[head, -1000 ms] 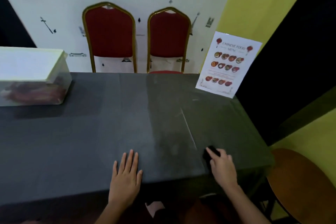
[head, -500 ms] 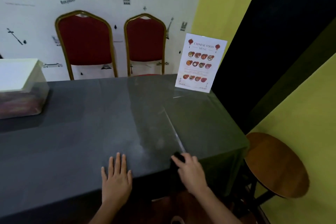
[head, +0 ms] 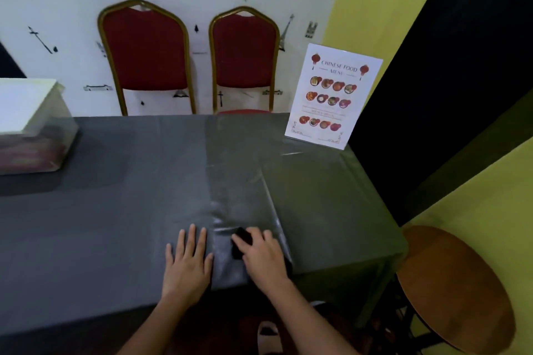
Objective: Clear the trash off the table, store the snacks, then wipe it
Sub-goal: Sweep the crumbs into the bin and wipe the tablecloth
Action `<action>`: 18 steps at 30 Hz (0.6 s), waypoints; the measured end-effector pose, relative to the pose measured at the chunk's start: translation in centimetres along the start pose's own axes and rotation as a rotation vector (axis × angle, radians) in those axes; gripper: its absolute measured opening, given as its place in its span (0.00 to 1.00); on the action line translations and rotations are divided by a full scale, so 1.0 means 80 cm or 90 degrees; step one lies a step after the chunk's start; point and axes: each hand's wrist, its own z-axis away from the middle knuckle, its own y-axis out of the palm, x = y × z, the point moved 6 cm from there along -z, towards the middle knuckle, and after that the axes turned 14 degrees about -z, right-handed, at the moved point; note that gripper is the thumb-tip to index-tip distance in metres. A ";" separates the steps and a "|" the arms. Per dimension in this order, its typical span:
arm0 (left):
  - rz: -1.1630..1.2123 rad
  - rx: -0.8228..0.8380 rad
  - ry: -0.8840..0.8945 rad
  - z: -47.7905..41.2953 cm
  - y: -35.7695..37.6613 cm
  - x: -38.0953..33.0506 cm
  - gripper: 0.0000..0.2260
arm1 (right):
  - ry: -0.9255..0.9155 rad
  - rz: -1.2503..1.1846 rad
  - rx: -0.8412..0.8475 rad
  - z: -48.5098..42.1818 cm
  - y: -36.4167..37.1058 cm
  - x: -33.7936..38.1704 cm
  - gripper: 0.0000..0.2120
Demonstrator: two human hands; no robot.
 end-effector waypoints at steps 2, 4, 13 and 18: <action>0.004 0.008 -0.019 -0.009 -0.003 -0.001 0.38 | 0.064 0.008 -0.016 -0.009 -0.014 -0.060 0.22; 0.012 0.019 -0.046 -0.018 -0.002 -0.003 0.38 | 0.155 -0.002 -0.036 -0.021 -0.031 -0.122 0.23; 0.023 -0.011 -0.100 -0.025 -0.024 -0.017 0.32 | 0.303 -0.234 -0.232 -0.179 -0.079 -0.202 0.22; 0.016 -0.035 -0.118 -0.027 -0.020 -0.015 0.33 | 0.270 -0.168 -0.148 -0.250 -0.056 -0.190 0.22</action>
